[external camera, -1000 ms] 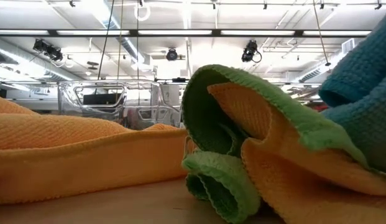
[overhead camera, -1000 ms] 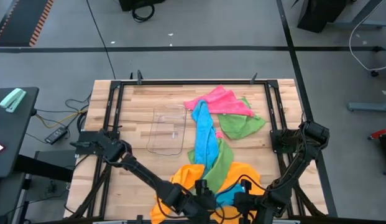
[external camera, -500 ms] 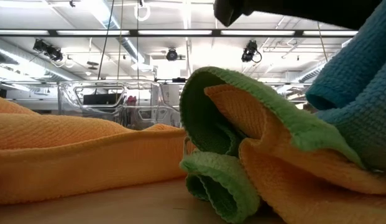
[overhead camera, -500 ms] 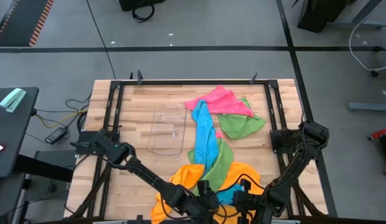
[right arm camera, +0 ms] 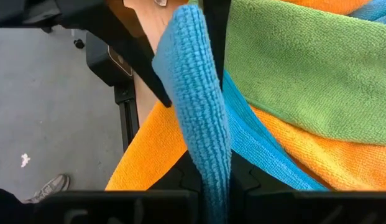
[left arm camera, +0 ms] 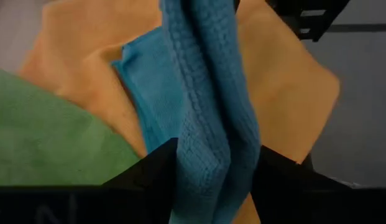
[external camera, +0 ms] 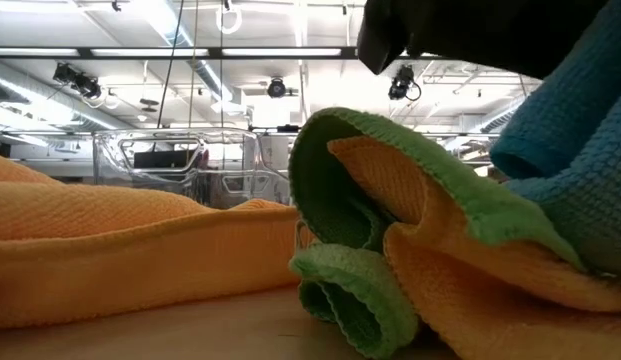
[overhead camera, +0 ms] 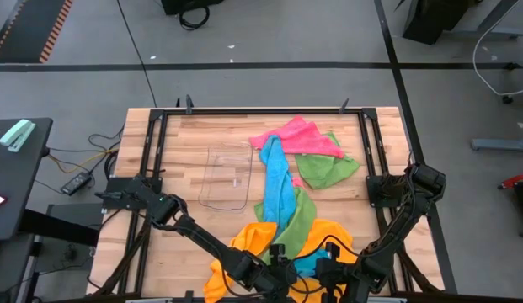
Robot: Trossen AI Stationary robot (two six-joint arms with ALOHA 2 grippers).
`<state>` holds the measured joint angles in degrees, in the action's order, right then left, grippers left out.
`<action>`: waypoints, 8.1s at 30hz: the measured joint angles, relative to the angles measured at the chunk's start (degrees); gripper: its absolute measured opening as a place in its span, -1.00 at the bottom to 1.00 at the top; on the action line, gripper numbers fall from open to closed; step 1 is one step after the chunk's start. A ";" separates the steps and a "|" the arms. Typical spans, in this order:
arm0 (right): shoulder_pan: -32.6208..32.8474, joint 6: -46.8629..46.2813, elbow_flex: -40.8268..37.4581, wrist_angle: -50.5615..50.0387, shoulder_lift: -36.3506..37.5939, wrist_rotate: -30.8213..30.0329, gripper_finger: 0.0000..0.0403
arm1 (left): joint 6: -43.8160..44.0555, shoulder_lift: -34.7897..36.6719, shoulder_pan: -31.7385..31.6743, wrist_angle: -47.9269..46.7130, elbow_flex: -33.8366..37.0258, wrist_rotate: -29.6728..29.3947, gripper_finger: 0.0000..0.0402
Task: Fold microfiber towels
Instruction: Fold the left blue towel
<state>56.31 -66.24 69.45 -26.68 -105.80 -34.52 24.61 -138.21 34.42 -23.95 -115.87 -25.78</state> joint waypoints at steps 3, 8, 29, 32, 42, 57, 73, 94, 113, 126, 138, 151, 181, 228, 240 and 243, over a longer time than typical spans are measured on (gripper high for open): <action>0.00 -0.08 0.00 0.02 0.02 0.00 -0.82 | -0.96 0.00 -0.29 -0.01 0.02 -0.01 -0.24; 0.00 -0.02 0.00 0.05 0.02 0.00 -0.82 | -1.27 0.00 -0.29 0.45 0.02 -0.07 -0.52; 2.20 4.69 0.24 -5.40 10.81 5.48 0.01 | -4.24 8.31 -5.01 -5.54 0.02 23.04 -0.94; 2.45 7.52 0.24 -6.38 13.65 4.27 0.01 | -3.98 10.45 -7.22 -8.12 0.00 27.29 -0.93; 2.39 9.21 0.26 -16.85 22.47 2.75 -0.01 | -2.62 15.17 -15.23 -16.07 0.00 39.29 -0.94; -0.69 10.89 0.24 -30.52 29.50 -2.35 -0.03 | -12.06 19.39 -29.29 -28.72 -5.98 45.79 -0.94; -10.33 16.86 0.24 -39.52 34.60 -7.30 -0.03 | -24.70 19.19 -40.40 -43.56 -16.38 43.25 -0.89; -15.06 20.27 0.17 -39.37 39.32 -9.31 -0.03 | -41.12 14.86 -28.26 -45.60 -16.63 25.37 -0.91; -14.91 18.82 0.17 -38.72 39.32 -9.14 -0.03 | -46.38 7.50 -13.51 -43.53 -16.54 27.87 -0.92; -11.18 13.47 -7.73 -27.30 39.34 -6.34 -0.03 | -48.06 3.47 -15.02 -36.65 -16.59 35.52 -0.92; -6.46 4.12 -20.36 -10.42 39.04 -6.10 -0.03 | -50.81 -0.24 -16.13 -30.33 -16.56 39.56 -0.90; -5.92 6.60 -28.73 8.17 34.04 -6.64 -0.03 | -50.00 -1.25 -16.62 -28.48 -16.57 40.15 -0.83; -10.43 9.28 -29.55 21.15 21.64 1.05 -0.03 | -21.62 -1.14 -17.55 -27.98 -16.57 39.62 -0.67; -14.03 3.83 -29.57 -6.30 35.87 7.21 -0.03 | -37.33 -4.17 -24.44 -27.83 -16.48 48.32 -0.83; -14.03 1.43 -29.57 -6.18 37.05 6.52 -0.03 | -39.28 -4.63 -26.55 -27.29 -16.49 52.05 -0.79; -14.03 1.73 -29.57 -6.97 37.08 7.33 -0.03 | -39.00 -5.63 -26.05 -27.48 -16.49 53.61 -0.80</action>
<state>42.28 -64.51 39.88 -33.65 -68.72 -27.20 -14.39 -143.85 8.36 -51.42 -132.36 27.84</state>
